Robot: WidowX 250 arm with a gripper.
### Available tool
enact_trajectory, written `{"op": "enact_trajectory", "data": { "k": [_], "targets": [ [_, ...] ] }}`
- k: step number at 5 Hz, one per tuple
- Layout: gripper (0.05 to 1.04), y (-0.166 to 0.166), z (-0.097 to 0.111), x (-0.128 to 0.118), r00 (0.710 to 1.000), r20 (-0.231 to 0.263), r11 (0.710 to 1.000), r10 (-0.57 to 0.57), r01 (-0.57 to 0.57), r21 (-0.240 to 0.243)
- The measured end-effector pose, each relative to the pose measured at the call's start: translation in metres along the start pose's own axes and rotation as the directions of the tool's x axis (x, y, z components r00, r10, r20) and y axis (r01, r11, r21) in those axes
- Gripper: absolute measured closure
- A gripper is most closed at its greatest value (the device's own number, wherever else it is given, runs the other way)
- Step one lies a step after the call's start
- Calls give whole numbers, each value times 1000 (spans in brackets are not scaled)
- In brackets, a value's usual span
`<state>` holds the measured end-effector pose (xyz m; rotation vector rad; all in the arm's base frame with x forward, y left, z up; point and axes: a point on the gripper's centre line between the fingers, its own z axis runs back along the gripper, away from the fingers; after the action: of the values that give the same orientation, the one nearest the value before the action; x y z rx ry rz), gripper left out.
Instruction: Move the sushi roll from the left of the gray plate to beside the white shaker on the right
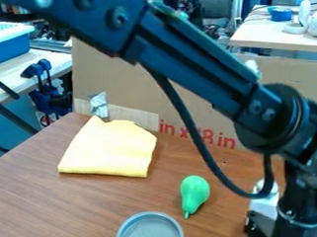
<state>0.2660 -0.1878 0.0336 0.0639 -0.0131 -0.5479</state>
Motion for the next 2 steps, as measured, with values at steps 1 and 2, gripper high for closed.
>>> {"op": "enact_trajectory", "data": {
  "k": [1, 2],
  "targets": [
    [451, 7, -8, -6, 999, -21, 1000, 27, -27, 10],
    [308, 9, -8, -11, 998, -17, 998, 62, -62, 8]
  ]
}}
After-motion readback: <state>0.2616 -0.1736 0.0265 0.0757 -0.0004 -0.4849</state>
